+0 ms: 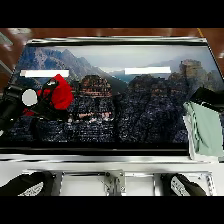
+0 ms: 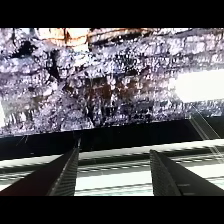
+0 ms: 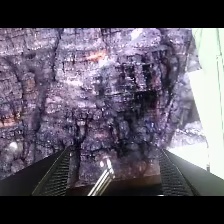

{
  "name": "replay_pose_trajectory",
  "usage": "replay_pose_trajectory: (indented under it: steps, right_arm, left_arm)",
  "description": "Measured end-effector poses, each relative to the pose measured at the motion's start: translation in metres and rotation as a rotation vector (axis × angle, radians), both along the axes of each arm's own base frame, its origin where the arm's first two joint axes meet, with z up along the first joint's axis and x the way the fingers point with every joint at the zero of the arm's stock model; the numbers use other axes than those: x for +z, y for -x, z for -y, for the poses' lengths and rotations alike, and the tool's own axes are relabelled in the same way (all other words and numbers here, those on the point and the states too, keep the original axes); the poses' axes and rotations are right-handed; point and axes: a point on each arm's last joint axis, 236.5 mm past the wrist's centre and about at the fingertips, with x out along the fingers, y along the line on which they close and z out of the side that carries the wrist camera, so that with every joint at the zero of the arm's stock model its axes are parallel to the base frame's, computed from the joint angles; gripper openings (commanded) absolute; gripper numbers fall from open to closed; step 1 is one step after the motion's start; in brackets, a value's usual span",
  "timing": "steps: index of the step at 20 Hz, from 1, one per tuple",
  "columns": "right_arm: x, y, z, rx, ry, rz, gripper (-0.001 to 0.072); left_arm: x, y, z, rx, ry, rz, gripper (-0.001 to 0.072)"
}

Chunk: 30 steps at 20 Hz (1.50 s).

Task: Fold the shirts.

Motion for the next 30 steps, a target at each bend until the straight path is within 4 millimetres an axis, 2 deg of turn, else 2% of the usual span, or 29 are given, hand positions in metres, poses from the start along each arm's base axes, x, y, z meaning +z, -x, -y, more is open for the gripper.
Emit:
replay_pose_trajectory:
  steps: [16, 21, 22, 23, 24, 26, 30]
  right_arm:
    - [0.0, 0.0, -0.001, -0.003, -0.005, 0.001, 0.0669]
    - [0.004, -0.006, -0.009, 0.0, -0.044, 0.03, 0.0669]
    - [0.004, -0.005, -0.011, 0.006, -0.05, 0.026, 0.0669]
    - [0.003, -0.002, -0.014, 0.02, -0.057, 0.011, 0.0669]
    - [0.002, 0.001, -0.017, 0.037, -0.064, -0.001, 0.0669]
    - [-0.001, 0.011, -0.027, 0.076, -0.094, -0.041, 0.0669]
    - [-0.001, 0.037, -0.058, 0.149, -0.211, -0.137, 0.0669]
  left_arm:
    - [0.0, -0.001, 0.0, 0.0, 0.001, 0.002, 0.0529]
    - [0.003, -0.016, 0.005, 0.004, 0.022, 0.068, 0.0529]
    - [0.003, -0.018, 0.006, 0.004, 0.025, 0.077, 0.0541]
    - [0.003, -0.022, 0.004, -0.005, 0.017, 0.09, 0.0653]
    - [0.003, -0.027, 0.0, -0.01, 0.001, 0.11, 0.0696]
    - [0.005, -0.044, -0.019, 0.007, -0.05, 0.148, 0.0698]
    - [0.011, -0.099, -0.084, 0.121, -0.132, 0.209, 0.0698]
